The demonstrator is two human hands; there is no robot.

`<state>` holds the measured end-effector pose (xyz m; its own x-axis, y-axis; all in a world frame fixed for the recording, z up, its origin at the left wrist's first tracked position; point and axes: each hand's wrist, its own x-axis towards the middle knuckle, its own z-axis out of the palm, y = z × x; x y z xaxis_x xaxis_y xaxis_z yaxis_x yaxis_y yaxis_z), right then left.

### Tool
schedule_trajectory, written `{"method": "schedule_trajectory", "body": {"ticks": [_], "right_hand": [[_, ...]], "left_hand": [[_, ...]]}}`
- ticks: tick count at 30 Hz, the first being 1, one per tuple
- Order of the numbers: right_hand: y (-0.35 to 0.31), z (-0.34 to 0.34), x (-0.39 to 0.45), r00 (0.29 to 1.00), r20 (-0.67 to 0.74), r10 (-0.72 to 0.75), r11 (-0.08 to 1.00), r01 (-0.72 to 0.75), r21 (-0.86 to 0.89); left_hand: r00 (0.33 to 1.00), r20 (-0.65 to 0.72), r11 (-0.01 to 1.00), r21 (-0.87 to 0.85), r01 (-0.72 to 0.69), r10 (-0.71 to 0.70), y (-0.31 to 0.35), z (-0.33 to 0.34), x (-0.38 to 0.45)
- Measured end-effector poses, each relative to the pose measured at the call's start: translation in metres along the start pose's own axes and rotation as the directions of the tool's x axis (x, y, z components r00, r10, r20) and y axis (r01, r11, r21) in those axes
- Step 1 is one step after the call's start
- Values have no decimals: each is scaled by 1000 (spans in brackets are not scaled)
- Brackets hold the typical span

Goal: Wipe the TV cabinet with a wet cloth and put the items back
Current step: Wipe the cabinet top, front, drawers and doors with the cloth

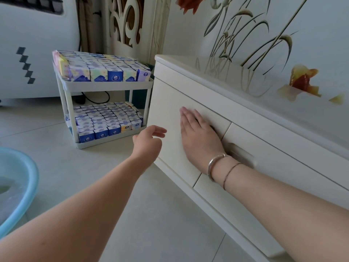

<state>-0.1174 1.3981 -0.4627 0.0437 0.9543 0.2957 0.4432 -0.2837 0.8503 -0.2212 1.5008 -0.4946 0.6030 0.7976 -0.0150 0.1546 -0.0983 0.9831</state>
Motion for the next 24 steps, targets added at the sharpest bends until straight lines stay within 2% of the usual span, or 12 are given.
{"method": "schedule_trajectory", "body": {"ticks": [2, 4, 6, 8, 10, 13, 15, 17, 19, 22, 23, 24], "right_hand": [[-23, 4, -10, 984, 114, -136, 988, 144, -61], [-47, 17, -41, 929, 206, -308, 937, 334, -104], [-58, 35, -61, 910, 176, -375, 920, 388, -48], [-55, 44, -55, 945, -10, -326, 943, 326, 59], [-37, 38, -42, 938, -138, -319, 924, 340, 174], [-4, 27, -37, 932, -176, -318, 933, 341, 116], [2, 33, -54, 940, -142, -311, 939, 327, 106], [-6, 35, -68, 941, -72, -332, 929, 339, 149], [-17, 35, -60, 931, -127, -343, 912, 362, 191], [-16, 19, -3, 926, -324, -195, 919, 288, 268], [-10, 14, 19, 937, -331, -107, 941, 203, 272], [-2, 4, 37, 964, -266, -22, 961, 94, 261]], "left_hand": [[999, -31, 1000, 15, 11, -10, -6, -5, -2], [999, -35, 999, 31, 16, -14, -10, -10, -3], [999, -45, 999, 40, 8, -6, -13, -17, -1], [998, -60, 998, 63, 18, -14, -17, -20, 3], [998, -65, 998, 60, 27, -23, -18, -17, 3], [999, -37, 998, 55, 33, -31, -18, -11, -2], [999, -23, 998, 51, 34, -33, -19, -8, -3], [999, -28, 998, 52, 40, -39, -20, -10, -3], [997, -61, 998, 46, 47, -44, -23, -13, -2], [991, -119, 996, 58, 65, -58, -26, -21, -2], [989, -135, 995, 69, 68, -58, -29, -24, -2], [987, -146, 994, 79, 74, -62, -31, -26, -2]]}}
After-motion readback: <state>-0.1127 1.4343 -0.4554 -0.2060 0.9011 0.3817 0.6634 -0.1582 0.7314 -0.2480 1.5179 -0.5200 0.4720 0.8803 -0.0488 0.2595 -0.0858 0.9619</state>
